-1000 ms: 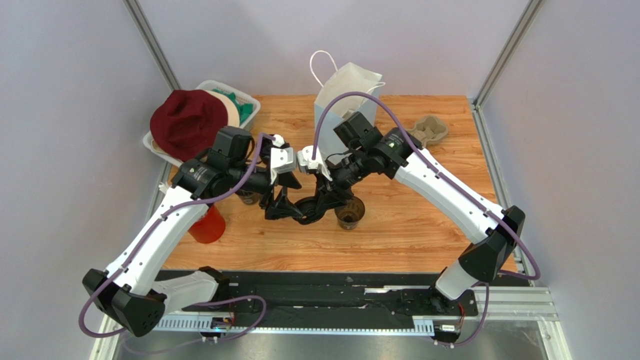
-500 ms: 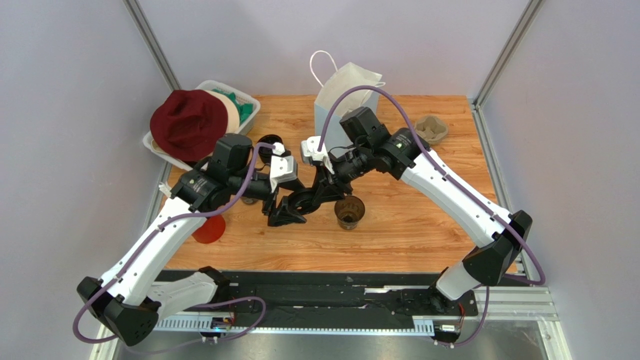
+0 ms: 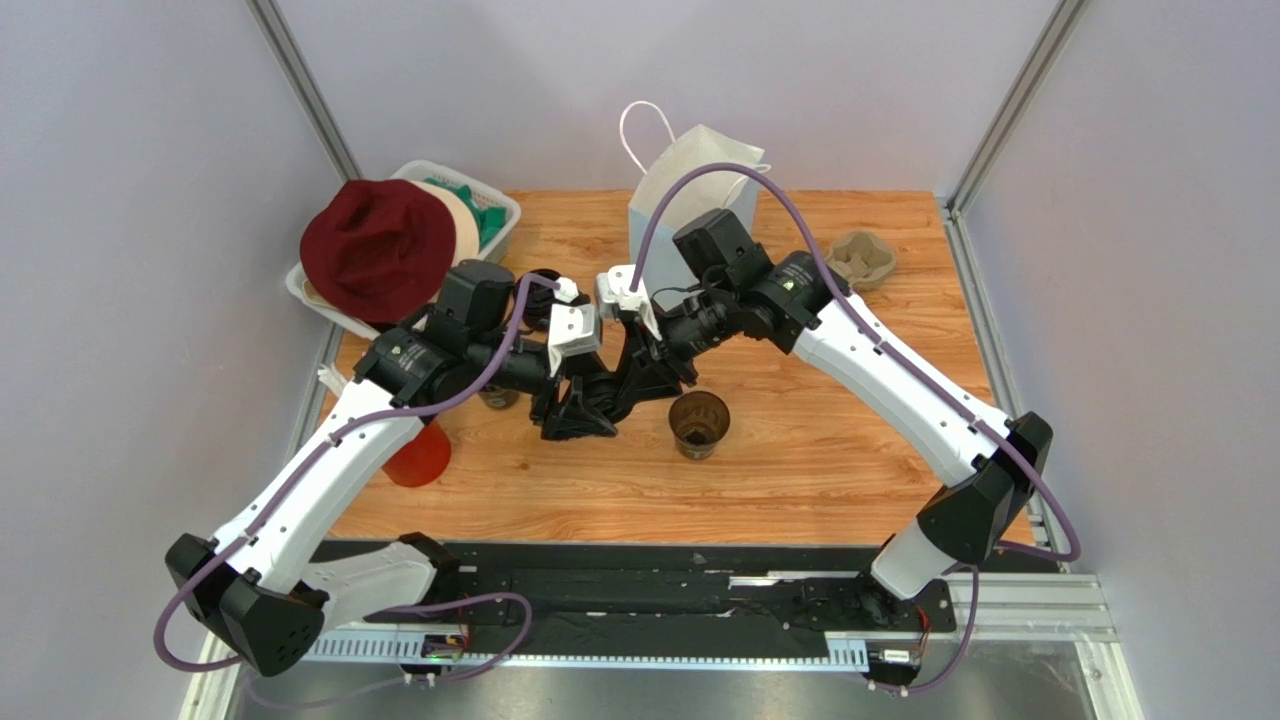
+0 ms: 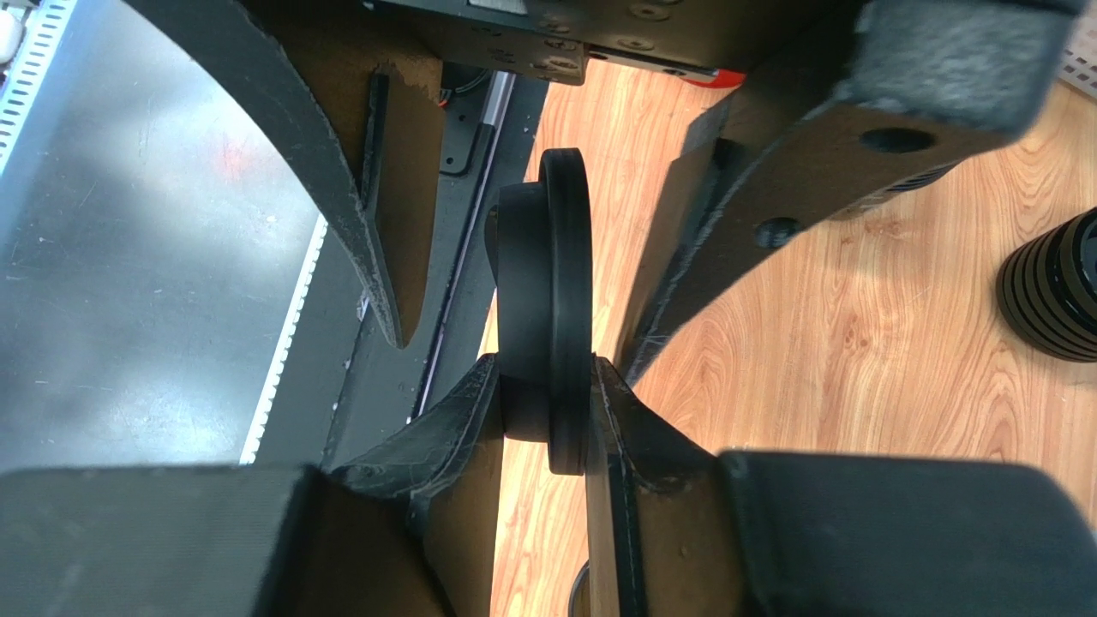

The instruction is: Pack the takeout coffee

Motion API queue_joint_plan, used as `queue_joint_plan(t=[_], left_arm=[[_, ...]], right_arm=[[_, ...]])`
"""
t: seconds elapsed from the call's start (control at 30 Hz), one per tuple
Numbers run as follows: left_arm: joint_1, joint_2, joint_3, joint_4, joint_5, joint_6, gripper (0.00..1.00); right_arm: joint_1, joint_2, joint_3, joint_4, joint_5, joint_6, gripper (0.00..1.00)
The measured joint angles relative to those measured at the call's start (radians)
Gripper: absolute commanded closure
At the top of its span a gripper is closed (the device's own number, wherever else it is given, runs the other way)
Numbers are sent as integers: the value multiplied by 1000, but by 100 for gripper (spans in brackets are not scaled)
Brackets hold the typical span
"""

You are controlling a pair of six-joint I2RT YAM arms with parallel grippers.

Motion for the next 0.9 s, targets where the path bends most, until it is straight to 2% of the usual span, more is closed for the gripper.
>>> queue_joint_plan(t=[0.3, 0.4, 0.47, 0.6, 0.63, 0.73, 0.77, 0.8, 0.87, 0.9], left_arm=[[0, 10, 0, 1, -10, 7, 48], [0, 18, 8, 2, -17, 13, 58], [1, 23, 13, 4, -22, 15, 68], [2, 26, 13, 7, -28, 22, 72], [2, 27, 13, 8, -28, 22, 72], [2, 27, 13, 9, -27, 23, 73], [2, 27, 13, 10, -27, 23, 73], [2, 28, 13, 12, -27, 23, 73], [0, 28, 13, 18, -24, 20, 76], [0, 29, 13, 21, -27, 19, 81]], right_arm=[[-6, 14, 8, -7, -28, 21, 100], [-8, 14, 8, -8, -33, 28, 100], [-11, 14, 8, -8, -37, 37, 100], [-12, 13, 7, -10, -39, 43, 97], [-12, 13, 7, -10, -38, 44, 95], [-12, 10, 6, -10, -36, 45, 80], [-13, 9, 6, -10, -34, 45, 70], [-13, 8, 6, -10, -31, 46, 64], [-18, 4, 6, -9, -25, 45, 51], [-25, 0, 6, -9, -22, 45, 47]])
